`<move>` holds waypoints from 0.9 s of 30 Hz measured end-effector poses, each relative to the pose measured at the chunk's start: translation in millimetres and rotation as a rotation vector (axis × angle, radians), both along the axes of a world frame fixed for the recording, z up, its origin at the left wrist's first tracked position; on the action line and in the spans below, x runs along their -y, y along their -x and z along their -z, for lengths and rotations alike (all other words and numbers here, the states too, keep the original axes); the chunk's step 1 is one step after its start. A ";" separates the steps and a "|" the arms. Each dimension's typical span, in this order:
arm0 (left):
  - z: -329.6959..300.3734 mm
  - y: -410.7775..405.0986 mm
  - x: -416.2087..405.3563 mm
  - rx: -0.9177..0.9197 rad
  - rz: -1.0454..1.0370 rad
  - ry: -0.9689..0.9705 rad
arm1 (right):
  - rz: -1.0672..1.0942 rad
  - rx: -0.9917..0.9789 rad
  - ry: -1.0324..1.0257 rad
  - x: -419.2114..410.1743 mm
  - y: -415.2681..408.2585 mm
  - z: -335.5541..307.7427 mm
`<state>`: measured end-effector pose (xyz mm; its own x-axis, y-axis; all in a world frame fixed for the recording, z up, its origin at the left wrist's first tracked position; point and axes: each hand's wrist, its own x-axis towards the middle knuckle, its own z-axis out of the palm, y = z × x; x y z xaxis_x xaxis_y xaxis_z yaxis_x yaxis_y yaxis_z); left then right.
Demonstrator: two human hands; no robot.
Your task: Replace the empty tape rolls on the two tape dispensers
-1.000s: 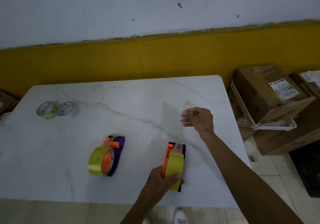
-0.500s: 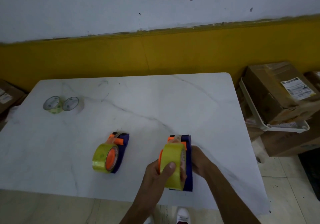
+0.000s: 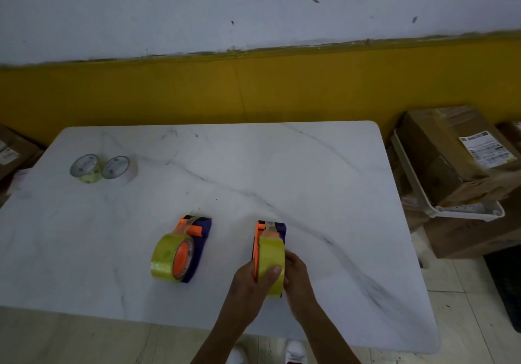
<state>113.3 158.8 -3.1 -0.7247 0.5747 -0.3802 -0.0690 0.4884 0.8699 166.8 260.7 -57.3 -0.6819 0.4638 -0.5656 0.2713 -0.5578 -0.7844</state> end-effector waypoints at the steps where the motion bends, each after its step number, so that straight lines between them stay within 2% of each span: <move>1: 3.3 1.4 0.2 0.002 -0.001 -0.001 | -0.010 0.037 -0.048 0.6 2.2 -0.1; 4: 5.9 11.9 -3.3 -0.004 -0.042 -0.003 | -0.120 0.252 -0.329 0.1 11.1 -0.9; 7: 6.6 26.1 0.5 -0.016 -0.053 -0.001 | -0.318 0.435 -0.702 -3.6 21.2 -8.8; 9: 11.7 30.9 7.8 0.027 -0.001 -0.027 | -0.290 0.442 -0.796 -4.1 27.5 -14.1; 11: 16.0 29.7 15.2 0.036 0.044 -0.048 | -0.250 0.413 -0.798 -0.9 27.3 -18.3; 14: 10.8 24.2 20.0 0.021 0.090 0.053 | -0.278 0.392 -0.856 5.3 16.6 -10.7; 15: 8.4 25.7 26.7 -0.068 0.130 0.103 | -0.235 0.378 -0.854 7.9 13.2 -12.7; 16: 5.7 32.1 37.5 -0.233 0.148 0.153 | -0.161 0.355 -0.830 10.8 10.2 -15.6; 17: 5.8 43.4 51.6 -0.477 0.131 0.201 | -0.080 0.325 -0.784 13.8 6.9 -19.9; 18: 3.4 57.1 68.0 -0.712 0.083 0.253 | 0.002 0.283 -0.721 17.4 4.3 -27.2; 19: 4.4 73.0 85.0 -0.871 -0.002 0.310 | 0.057 0.240 -0.655 21.4 2.6 -35.3; 20: 10.0 91.7 101.0 -0.907 -0.105 0.363 | 0.082 0.200 -0.619 25.5 2.6 -41.1; 21: 13.2 105.6 114.1 -0.858 -0.194 0.406 | 0.074 0.175 -0.607 31.5 3.0 -49.5; 22: 17.6 118.0 123.5 -0.701 -0.219 0.420 | 0.057 0.153 -0.610 37.5 3.7 -52.4; 24: 30.7 130.5 131.3 -0.426 -0.128 0.380 | 0.020 0.136 -0.644 49.0 5.9 -58.7; 27: 55.7 141.0 138.4 -0.316 -0.090 0.330 | 0.015 0.189 -0.688 68.7 5.2 -68.0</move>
<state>-27.6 20.4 -58.8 -0.8760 0.3892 -0.2850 0.1191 0.7470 0.6540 161.6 192.0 10.7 -0.5915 0.7668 -0.2495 0.4339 0.0419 -0.9000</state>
